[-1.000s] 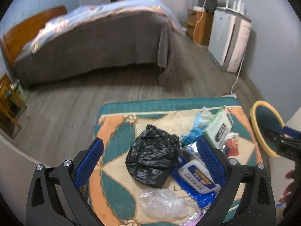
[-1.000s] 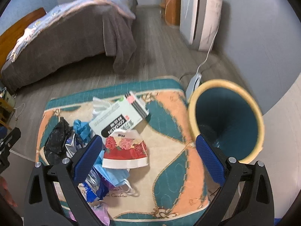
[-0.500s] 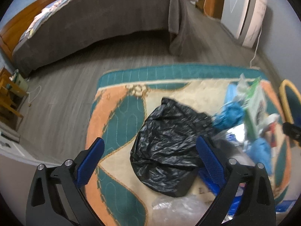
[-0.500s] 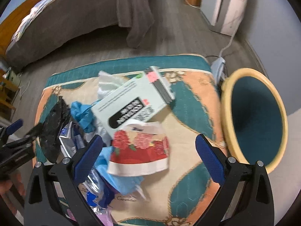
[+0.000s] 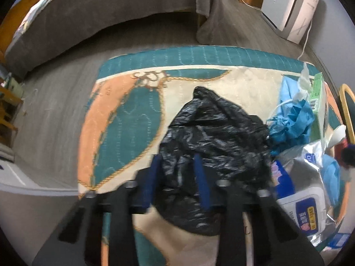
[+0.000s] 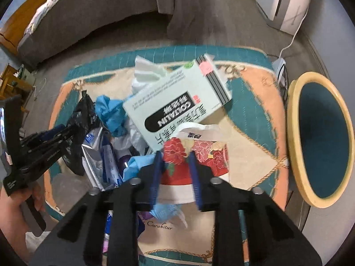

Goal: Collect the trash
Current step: 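Grasp the black plastic bag with the left tool while the right tool grasps the red-white packet, then carry the red-white packet into the wastebasket and open the right tool while the left holds the black bag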

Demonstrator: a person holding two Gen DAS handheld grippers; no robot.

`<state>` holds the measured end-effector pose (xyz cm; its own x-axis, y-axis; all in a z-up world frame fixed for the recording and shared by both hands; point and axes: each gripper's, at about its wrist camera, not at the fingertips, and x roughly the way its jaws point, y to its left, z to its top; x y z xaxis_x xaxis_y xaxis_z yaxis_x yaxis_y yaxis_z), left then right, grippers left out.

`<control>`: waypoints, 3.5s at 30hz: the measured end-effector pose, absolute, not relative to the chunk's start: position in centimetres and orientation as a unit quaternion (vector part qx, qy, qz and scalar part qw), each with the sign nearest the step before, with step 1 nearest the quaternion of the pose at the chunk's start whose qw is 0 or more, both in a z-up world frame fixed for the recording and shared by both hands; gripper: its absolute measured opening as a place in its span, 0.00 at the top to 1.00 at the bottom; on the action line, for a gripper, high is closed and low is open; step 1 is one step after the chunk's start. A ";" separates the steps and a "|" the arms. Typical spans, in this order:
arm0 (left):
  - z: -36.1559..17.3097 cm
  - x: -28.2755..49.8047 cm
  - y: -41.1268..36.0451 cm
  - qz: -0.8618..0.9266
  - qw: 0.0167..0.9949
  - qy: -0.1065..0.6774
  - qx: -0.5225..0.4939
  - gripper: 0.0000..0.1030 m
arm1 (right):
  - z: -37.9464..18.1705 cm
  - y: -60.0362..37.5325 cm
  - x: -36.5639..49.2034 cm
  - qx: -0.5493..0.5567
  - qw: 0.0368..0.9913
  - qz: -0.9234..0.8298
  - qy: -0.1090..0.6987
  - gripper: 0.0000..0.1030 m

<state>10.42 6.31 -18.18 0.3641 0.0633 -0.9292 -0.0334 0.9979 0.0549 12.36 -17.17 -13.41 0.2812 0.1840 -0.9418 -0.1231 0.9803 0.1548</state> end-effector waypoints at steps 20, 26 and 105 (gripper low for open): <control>-6.8 7.4 5.5 0.016 0.904 0.427 0.029 0.99 | -5.7 -22.8 10.9 0.059 0.854 0.077 0.511 0.92; -1.9 6.6 2.9 -0.009 0.930 0.363 0.058 0.99 | -4.0 -24.4 10.9 0.081 0.863 0.073 0.493 0.92; -3.8 11.1 -28.3 -0.253 0.873 0.397 0.125 0.97 | -7.0 -46.0 11.4 0.137 0.854 -0.124 0.486 0.92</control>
<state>11.12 -28.26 -3.78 0.5572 -0.3426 -0.7564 0.5415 0.8405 0.0182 11.44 -45.95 -7.05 0.4972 -0.0778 -0.8641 0.3448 0.9317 0.1145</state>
